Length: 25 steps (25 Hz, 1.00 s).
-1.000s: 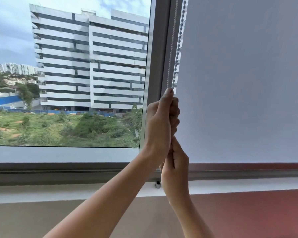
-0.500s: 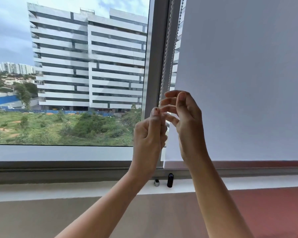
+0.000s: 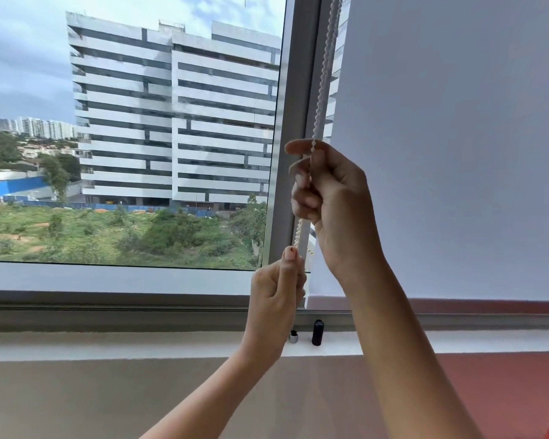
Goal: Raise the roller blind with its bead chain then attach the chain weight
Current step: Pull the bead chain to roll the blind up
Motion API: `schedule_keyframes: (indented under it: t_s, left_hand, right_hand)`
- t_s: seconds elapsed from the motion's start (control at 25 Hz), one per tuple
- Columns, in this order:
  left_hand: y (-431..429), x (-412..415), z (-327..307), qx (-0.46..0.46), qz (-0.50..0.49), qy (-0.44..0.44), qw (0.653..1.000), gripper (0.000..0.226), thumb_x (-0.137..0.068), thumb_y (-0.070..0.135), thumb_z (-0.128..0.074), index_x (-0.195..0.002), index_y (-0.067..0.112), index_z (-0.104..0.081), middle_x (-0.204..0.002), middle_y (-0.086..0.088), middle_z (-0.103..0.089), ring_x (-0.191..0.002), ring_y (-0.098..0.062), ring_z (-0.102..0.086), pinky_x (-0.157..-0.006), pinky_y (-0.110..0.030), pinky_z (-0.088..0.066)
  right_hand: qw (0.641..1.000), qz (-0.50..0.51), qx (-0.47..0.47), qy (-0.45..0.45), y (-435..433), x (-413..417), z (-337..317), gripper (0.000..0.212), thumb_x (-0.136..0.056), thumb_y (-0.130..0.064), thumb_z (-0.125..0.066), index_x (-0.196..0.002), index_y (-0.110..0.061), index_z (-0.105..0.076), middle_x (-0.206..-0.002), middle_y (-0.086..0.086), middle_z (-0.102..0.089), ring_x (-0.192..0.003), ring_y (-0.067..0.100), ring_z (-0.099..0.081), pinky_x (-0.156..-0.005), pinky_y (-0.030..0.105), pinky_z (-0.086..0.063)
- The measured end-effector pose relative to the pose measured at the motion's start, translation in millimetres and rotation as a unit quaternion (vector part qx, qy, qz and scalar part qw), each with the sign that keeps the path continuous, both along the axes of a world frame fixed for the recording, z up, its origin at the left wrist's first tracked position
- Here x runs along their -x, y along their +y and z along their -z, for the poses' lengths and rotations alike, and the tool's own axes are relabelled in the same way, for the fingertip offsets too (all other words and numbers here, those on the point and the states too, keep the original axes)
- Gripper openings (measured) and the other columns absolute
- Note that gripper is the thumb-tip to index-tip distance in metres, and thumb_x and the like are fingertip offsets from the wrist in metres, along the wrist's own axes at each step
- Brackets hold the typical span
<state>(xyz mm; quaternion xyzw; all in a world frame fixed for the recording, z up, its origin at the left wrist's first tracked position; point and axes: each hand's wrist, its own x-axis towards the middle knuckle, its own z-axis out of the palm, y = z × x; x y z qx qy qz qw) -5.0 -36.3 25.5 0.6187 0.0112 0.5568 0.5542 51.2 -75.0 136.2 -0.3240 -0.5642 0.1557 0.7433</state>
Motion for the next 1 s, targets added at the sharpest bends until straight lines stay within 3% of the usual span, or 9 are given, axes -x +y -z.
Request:
schedule_keyframes:
  t_s: [0.08,0.16,0.32,0.44,0.56,0.64,0.76,0.88,1.0]
  left_hand:
    - [-1.5,-2.3,-0.2,-0.001,0.006,0.011,1.0,0.046,-0.097,0.034,-0.036,-0.052,0.024,-0.028,-0.046,0.014,-0.023,-0.038,-0.005,-0.018,-0.038,-0.014,-0.02]
    - [-1.6,-4.3,-2.1,0.003,0.017,0.025,1.0,0.044,-0.094,0.034,-0.036,-0.052,0.023,-0.028,-0.046,0.012,-0.023,-0.04,-0.006,-0.018,-0.039,-0.016,-0.019]
    - [1.6,-2.3,-11.1,0.011,0.074,0.051,0.996,0.046,-0.094,0.035,-0.036,-0.049,0.028,-0.043,-0.049,0.012,-0.029,-0.044,-0.008,-0.022,-0.043,-0.019,-0.019]
    - [6.0,0.0,-25.1,0.008,0.103,0.051,0.993,0.045,-0.101,0.031,-0.034,-0.062,0.02,-0.053,-0.049,0.008,-0.039,-0.043,-0.009,-0.029,-0.044,-0.024,-0.022]
    - [9.5,1.0,-45.1,-0.001,0.091,0.035,0.995,0.041,-0.103,0.025,-0.028,-0.079,0.008,-0.057,-0.053,0.006,-0.053,-0.044,-0.006,-0.045,-0.042,-0.015,-0.033]
    - [10.8,2.6,-58.7,-0.017,0.085,0.022,0.996,0.04,-0.103,0.022,-0.029,-0.079,0.011,-0.059,-0.06,0.006,-0.058,-0.053,-0.006,-0.053,-0.05,-0.015,-0.042]
    - [11.2,7.2,-76.4,-0.031,0.111,0.003,0.993,0.038,-0.102,0.018,-0.031,-0.08,0.012,-0.061,-0.069,0.002,-0.062,-0.059,-0.007,-0.058,-0.058,-0.018,-0.048]
    - [7.0,11.2,-90.0,-0.053,0.144,0.013,0.988,0.034,-0.102,0.016,-0.03,-0.087,0.006,-0.058,-0.07,0.0,-0.062,-0.059,-0.01,-0.057,-0.056,-0.021,-0.048]
    - [-0.7,11.7,-102.1,-0.022,0.217,0.026,0.976,0.031,-0.101,0.018,-0.033,-0.083,0.009,-0.057,-0.071,-0.004,-0.061,-0.059,-0.014,-0.056,-0.057,-0.024,-0.049]
  right_hand:
    - [0.998,0.043,-0.025,0.024,1.8,2.7,1.7,0.032,-0.104,-0.002,-0.031,-0.082,-0.012,-0.054,-0.058,-0.005,-0.04,-0.043,0.005,-0.025,-0.039,0.016,-0.023]
    - [0.993,0.107,-0.052,0.021,4.1,4.6,3.6,0.037,-0.102,0.002,-0.031,-0.075,-0.016,-0.048,-0.062,-0.003,-0.039,-0.046,0.002,-0.03,-0.043,0.014,-0.025]
    - [0.978,0.18,-0.101,0.006,-0.8,3.2,6.7,0.029,-0.092,-0.007,-0.033,-0.072,-0.022,-0.046,-0.068,-0.003,-0.041,-0.054,0.005,-0.034,-0.053,0.011,-0.03]
    - [0.968,0.217,-0.126,0.004,-5.9,0.8,9.2,0.03,-0.088,-0.007,-0.033,-0.07,-0.028,-0.045,-0.067,-0.009,-0.044,-0.059,0.007,-0.038,-0.057,0.015,-0.032]
    - [0.964,0.239,-0.118,-0.001,-6.9,8.6,30.5,0.032,-0.09,-0.006,-0.036,-0.071,-0.03,-0.046,-0.06,-0.017,-0.047,-0.056,0.003,-0.04,-0.056,0.017,-0.034]
    - [0.964,0.25,-0.089,-0.005,-6.2,15.4,55.7,0.034,-0.09,-0.007,-0.039,-0.071,-0.034,-0.047,-0.057,-0.019,-0.048,-0.055,0.002,-0.042,-0.057,0.021,-0.036]
    - [0.966,0.251,-0.055,0.007,-8.9,14.6,86.4,0.045,-0.088,-0.002,-0.04,-0.065,-0.041,-0.045,-0.056,-0.014,-0.038,-0.056,0.005,-0.031,-0.056,0.025,-0.028]
    - [0.961,0.271,-0.047,-0.01,-14.7,7.4,94.1,0.044,-0.081,0.009,-0.03,-0.065,-0.032,-0.038,-0.059,0.0,-0.032,-0.058,0.013,-0.027,-0.057,0.027,-0.025]
    - [0.955,0.294,-0.046,-0.016,-19.2,7.6,93.8,0.039,-0.077,0.006,-0.027,-0.066,-0.03,-0.038,-0.062,0.009,-0.036,-0.057,0.011,-0.03,-0.058,0.02,-0.027]
